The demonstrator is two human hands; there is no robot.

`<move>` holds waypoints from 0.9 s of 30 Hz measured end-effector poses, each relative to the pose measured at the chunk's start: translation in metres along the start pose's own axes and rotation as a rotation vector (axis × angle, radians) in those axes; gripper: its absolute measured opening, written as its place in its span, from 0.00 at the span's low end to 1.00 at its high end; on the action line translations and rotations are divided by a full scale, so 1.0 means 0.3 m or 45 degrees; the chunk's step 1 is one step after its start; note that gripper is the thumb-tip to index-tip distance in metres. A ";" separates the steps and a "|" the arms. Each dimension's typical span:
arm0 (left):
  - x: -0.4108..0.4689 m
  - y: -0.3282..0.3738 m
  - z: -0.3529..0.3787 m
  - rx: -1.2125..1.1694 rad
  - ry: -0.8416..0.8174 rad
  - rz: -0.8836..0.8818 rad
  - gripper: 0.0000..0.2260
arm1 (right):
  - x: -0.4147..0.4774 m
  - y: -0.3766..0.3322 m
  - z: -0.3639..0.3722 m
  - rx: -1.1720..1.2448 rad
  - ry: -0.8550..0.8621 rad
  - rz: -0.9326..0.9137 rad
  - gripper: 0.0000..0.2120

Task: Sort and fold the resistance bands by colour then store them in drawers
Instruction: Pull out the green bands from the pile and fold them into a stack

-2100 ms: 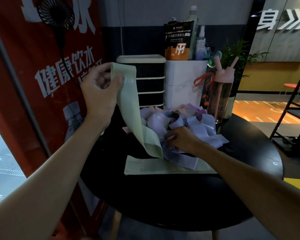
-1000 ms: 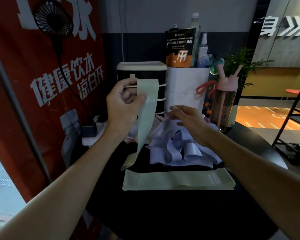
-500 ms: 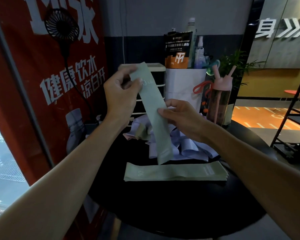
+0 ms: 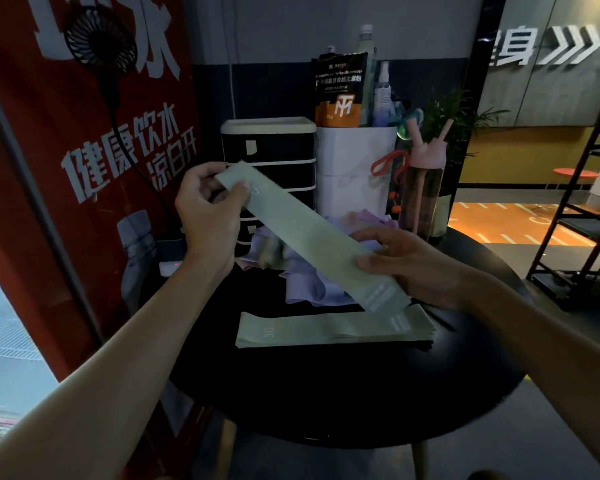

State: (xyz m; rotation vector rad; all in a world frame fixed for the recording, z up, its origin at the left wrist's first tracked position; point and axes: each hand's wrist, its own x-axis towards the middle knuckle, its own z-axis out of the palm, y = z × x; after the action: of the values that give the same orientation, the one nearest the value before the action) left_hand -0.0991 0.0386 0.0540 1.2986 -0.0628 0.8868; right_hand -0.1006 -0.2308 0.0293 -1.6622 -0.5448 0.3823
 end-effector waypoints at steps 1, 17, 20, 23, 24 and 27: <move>-0.006 -0.009 -0.008 -0.005 0.018 -0.018 0.14 | -0.018 0.015 -0.019 -0.007 -0.009 0.040 0.24; -0.224 -0.158 -0.156 0.420 -0.195 -0.001 0.10 | -0.142 0.141 -0.112 -0.417 0.328 0.280 0.08; -0.259 -0.174 -0.188 0.548 -0.253 0.053 0.08 | -0.119 0.143 -0.114 -0.535 0.359 0.270 0.08; -0.291 -0.196 -0.220 0.660 -0.298 0.076 0.06 | -0.084 0.153 -0.113 -0.688 0.363 0.286 0.07; -0.298 -0.205 -0.228 0.696 -0.312 0.073 0.06 | -0.074 0.158 -0.114 -0.730 0.383 0.276 0.06; -0.315 -0.228 -0.248 0.762 -0.359 0.068 0.05 | -0.048 0.183 -0.119 -0.832 0.515 0.192 0.02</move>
State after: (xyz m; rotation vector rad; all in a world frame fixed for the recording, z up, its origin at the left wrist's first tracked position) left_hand -0.1544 0.0517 -0.0722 1.9853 -0.0547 0.7884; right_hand -0.0861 -0.2741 -0.0198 -2.3446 -0.2454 -0.0469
